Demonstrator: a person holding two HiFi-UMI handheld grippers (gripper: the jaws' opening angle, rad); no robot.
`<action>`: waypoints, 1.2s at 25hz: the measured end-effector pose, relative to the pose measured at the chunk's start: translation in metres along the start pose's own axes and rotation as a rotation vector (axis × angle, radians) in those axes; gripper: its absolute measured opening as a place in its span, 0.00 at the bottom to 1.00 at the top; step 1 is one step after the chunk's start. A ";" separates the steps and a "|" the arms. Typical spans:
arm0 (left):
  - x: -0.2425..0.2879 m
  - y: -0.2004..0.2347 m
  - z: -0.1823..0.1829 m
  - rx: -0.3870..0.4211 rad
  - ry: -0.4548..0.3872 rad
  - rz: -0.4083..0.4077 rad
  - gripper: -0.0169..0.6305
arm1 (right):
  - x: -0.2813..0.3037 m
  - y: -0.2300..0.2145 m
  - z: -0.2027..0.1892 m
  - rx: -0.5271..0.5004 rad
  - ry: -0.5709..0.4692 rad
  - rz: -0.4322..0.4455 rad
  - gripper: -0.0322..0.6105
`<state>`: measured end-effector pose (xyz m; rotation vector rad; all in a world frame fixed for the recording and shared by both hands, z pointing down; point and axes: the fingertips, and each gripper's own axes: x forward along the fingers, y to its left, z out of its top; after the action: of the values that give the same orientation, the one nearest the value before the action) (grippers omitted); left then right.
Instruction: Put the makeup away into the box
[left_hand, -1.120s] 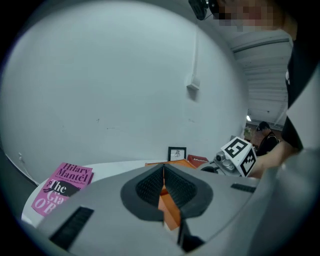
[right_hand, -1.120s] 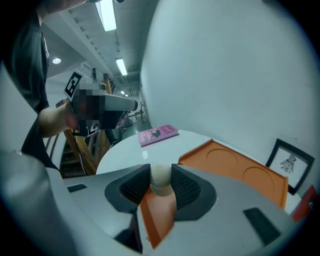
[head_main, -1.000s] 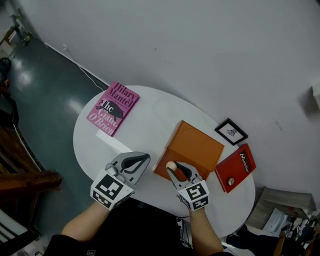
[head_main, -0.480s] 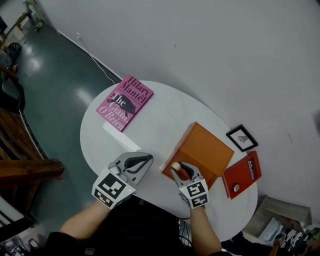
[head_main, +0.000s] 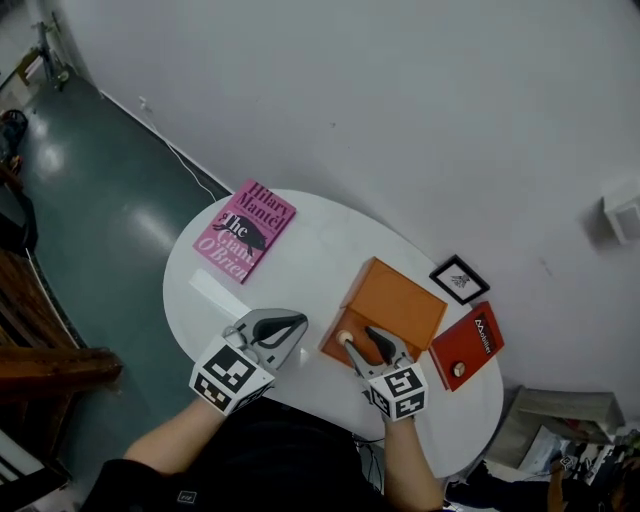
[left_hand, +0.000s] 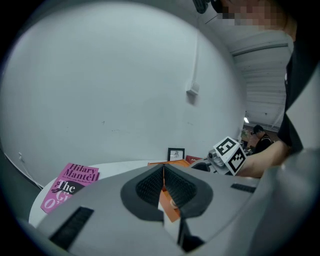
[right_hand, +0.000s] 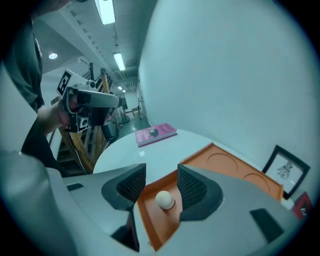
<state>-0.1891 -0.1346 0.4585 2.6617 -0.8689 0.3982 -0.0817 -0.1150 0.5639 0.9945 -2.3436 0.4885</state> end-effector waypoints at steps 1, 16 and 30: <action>-0.002 -0.002 0.004 0.007 -0.011 -0.014 0.05 | -0.010 0.001 0.009 0.002 -0.024 -0.022 0.35; 0.020 -0.060 0.061 0.108 -0.122 -0.241 0.05 | -0.173 -0.003 0.072 0.103 -0.352 -0.376 0.15; 0.079 -0.144 0.077 0.185 -0.109 -0.157 0.05 | -0.300 -0.084 0.021 0.213 -0.571 -0.437 0.12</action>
<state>-0.0277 -0.0939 0.3864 2.9217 -0.6758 0.3121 0.1472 -0.0179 0.3753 1.8979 -2.4596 0.3069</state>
